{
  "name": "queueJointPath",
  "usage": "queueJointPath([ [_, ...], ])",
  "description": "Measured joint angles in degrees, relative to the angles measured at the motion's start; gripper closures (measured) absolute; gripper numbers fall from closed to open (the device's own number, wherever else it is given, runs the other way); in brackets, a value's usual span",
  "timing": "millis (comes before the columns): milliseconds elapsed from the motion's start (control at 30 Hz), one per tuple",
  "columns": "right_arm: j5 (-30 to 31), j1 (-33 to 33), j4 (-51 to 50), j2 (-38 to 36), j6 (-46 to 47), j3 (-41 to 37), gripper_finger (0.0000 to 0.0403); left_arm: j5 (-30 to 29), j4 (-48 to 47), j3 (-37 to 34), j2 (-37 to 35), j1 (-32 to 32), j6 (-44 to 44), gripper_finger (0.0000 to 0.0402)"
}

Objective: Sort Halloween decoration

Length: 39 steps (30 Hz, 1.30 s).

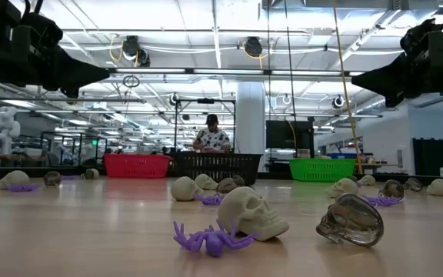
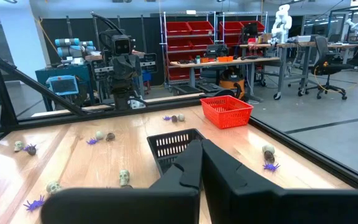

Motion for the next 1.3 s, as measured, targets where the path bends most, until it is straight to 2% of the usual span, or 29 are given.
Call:
queueJointPath([
  [200, 0.00, -0.02, 0.30, 0.01, 0.24, -0.02, 0.0403, 0.00, -0.02, -0.02, 0.00, 0.00, 0.00, 0.0396],
  [533, 0.07, 0.00, 8.22, -0.04, 2.43, 0.86, 0.0403, 0.00, -0.02, -0.02, 0.00, 0.00, 0.00, 0.0396],
  [700, 2.50, 0.00, -0.04, 2.03, 5.64, 4.58, 0.0403, 0.00, -0.02, -0.01, 0.00, 0.00, 0.00, 0.0396],
  [933, 9.25, -0.04, -9.51, 11.19, 7.90, 7.06, 0.0403, 0.00, -0.02, -0.02, 0.00, 0.00, 0.00, 0.0396],
  [1300, 10.44, -2.24, -21.94, 28.16, 16.07, 15.39, 0.0403, -0.01, -0.02, -0.01, 0.00, 0.00, 0.00, 0.0396],
])
